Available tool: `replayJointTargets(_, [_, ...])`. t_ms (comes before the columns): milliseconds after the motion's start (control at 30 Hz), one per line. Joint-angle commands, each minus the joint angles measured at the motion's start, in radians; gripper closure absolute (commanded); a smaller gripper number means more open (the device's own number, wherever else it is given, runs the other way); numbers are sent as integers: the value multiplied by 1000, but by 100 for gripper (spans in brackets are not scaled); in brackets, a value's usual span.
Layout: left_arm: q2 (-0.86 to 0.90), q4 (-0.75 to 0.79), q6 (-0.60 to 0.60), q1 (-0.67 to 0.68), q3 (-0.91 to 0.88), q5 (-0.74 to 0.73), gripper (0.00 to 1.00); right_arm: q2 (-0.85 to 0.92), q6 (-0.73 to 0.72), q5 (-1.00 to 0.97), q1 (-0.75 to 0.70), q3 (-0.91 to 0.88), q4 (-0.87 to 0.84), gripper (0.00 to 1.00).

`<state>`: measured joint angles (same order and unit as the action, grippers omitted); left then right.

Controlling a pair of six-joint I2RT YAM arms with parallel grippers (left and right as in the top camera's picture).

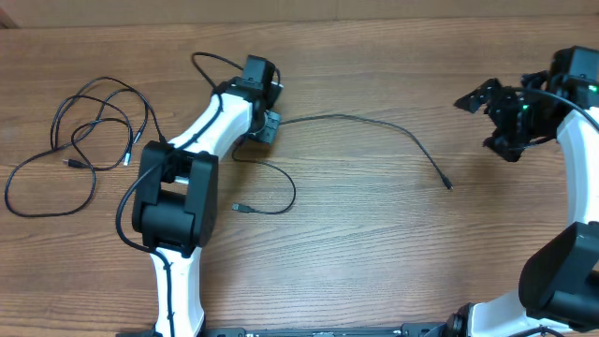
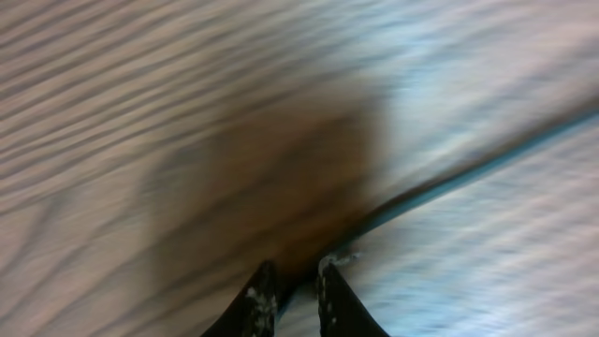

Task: Untangle cables

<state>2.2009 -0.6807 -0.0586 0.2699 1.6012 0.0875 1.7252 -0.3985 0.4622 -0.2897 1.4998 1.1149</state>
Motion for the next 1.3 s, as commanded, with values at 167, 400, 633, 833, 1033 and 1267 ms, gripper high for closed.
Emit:
replayJointTargets(167, [36, -24, 192, -167, -47, -57, 86, -11, 3, 56, 332, -150, -146, 18])
replayJointTargets(400, [36, -58, 224, -218, -47, -119, 84, -6, -26, 31, 588, -172, -349, 46])
replayJointTargets(633, [36, -59, 224, -218, -47, -160, 82, 113, -156, -313, 888, -172, -428, 25])
replayJointTargets(833, [36, -55, 223, -218, -47, -159, 81, 251, -291, -496, 1040, -172, -515, 23])
replayJointTargets(1033, [36, -55, 218, -218, -47, -159, 81, 348, -320, -758, 1061, -172, -535, 30])
replayJointTargets(1267, [36, -59, 212, -219, -47, -156, 80, 351, -333, -960, 942, -103, -317, 33])
